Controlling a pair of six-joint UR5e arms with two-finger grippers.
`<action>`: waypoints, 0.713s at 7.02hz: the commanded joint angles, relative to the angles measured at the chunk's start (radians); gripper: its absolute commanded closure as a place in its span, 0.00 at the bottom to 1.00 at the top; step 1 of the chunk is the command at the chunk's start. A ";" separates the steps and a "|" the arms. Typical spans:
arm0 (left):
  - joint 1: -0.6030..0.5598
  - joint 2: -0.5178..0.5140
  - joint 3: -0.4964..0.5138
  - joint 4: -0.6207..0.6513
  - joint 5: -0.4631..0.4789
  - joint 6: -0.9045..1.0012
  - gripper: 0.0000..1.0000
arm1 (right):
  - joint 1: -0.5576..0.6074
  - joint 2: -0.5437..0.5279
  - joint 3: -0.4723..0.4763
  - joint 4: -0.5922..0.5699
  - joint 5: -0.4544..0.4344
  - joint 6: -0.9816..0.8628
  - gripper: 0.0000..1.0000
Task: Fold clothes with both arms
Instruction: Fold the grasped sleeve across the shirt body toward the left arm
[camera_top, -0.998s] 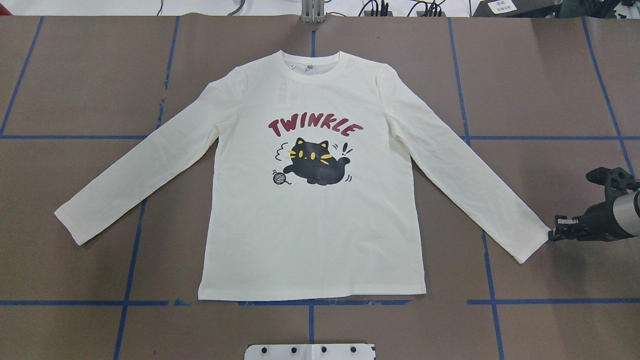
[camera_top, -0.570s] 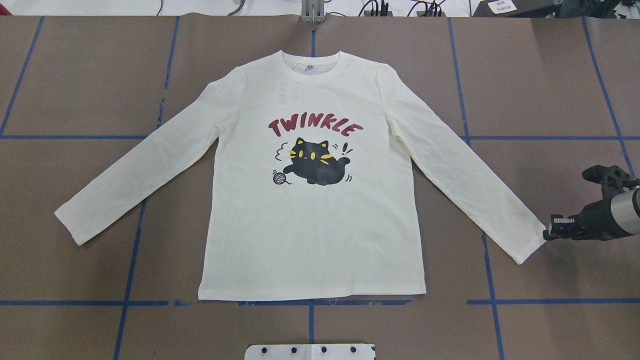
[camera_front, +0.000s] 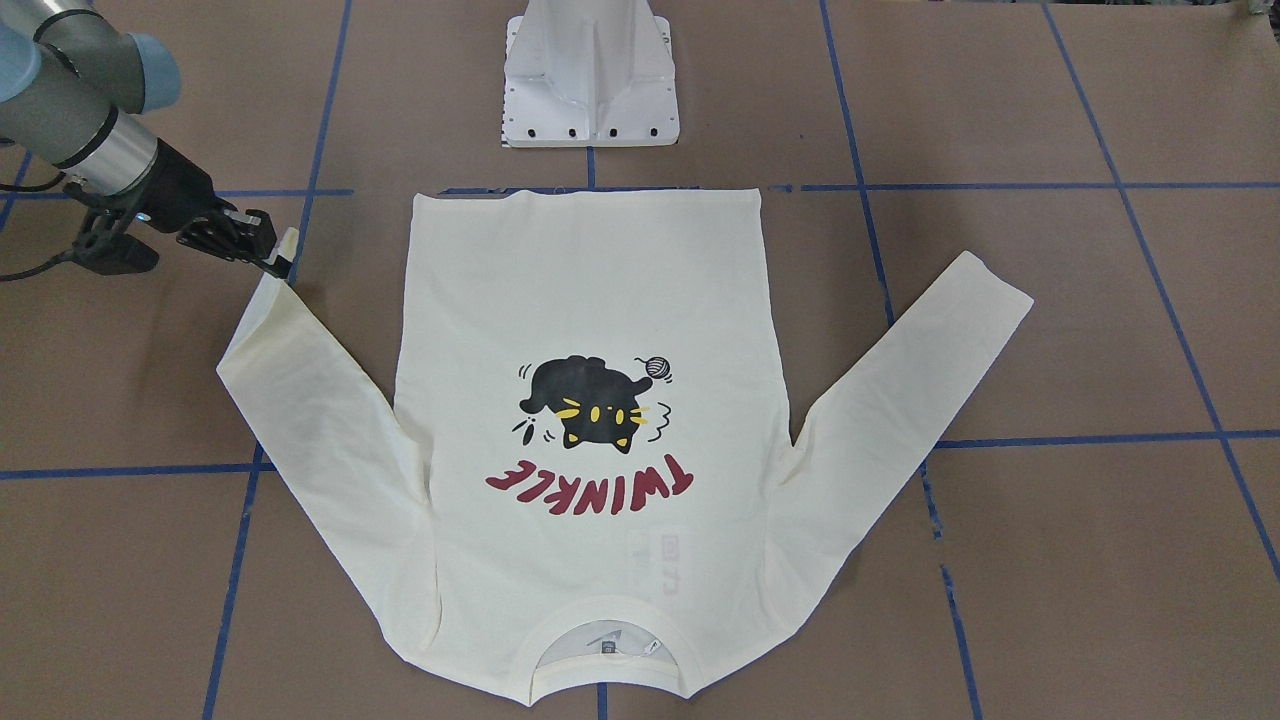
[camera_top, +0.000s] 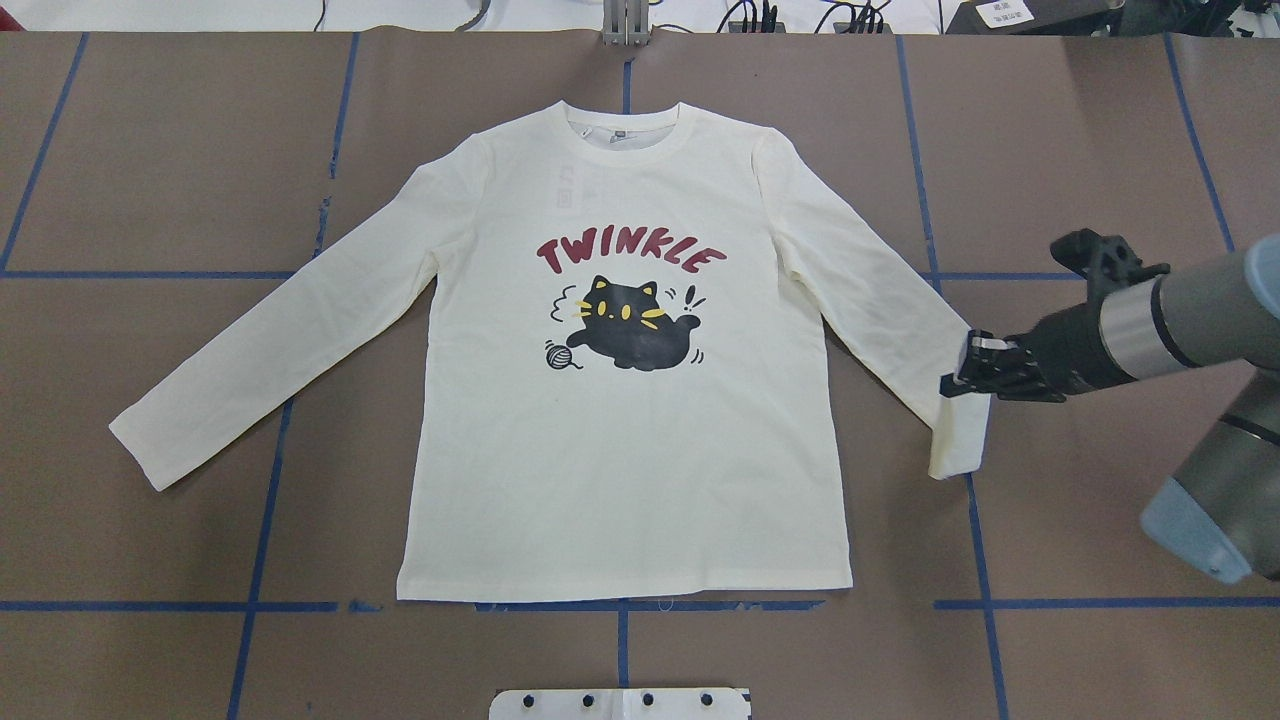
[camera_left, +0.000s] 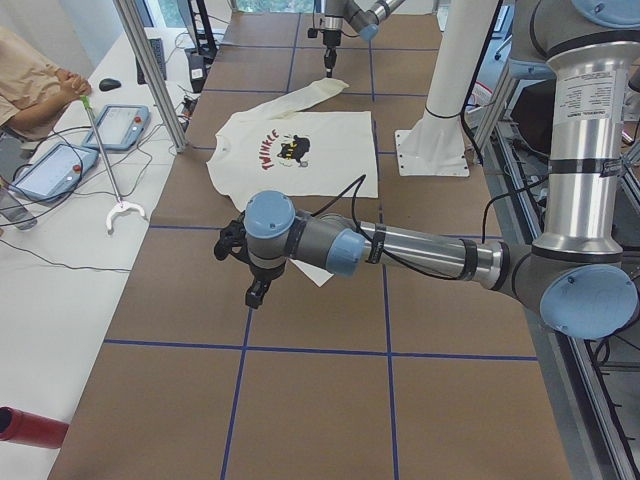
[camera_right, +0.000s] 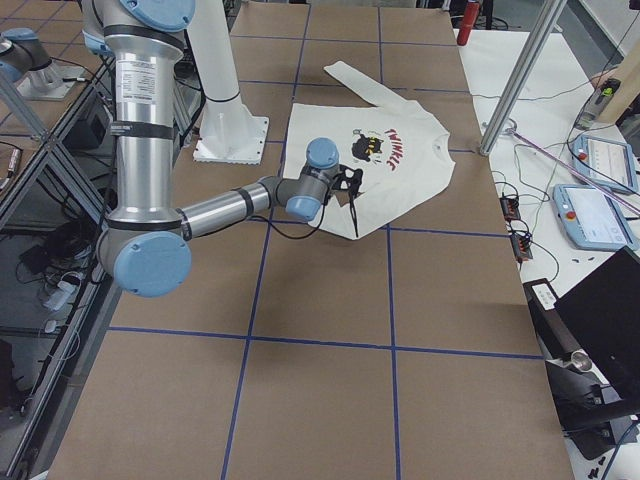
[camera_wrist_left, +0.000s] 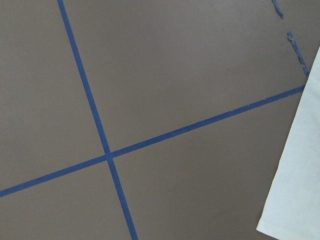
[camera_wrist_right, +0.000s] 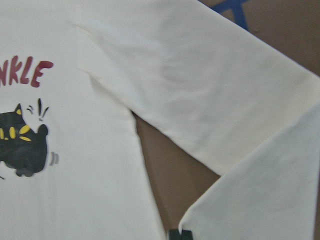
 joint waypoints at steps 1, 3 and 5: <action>0.001 0.000 0.004 -0.008 -0.015 -0.003 0.00 | -0.014 0.529 -0.055 -0.531 -0.086 0.081 1.00; 0.001 -0.001 0.010 -0.009 -0.028 -0.002 0.00 | -0.142 0.856 -0.396 -0.536 -0.296 0.152 1.00; 0.001 0.000 0.001 -0.008 -0.029 -0.005 0.00 | -0.256 1.054 -0.761 -0.285 -0.450 0.161 1.00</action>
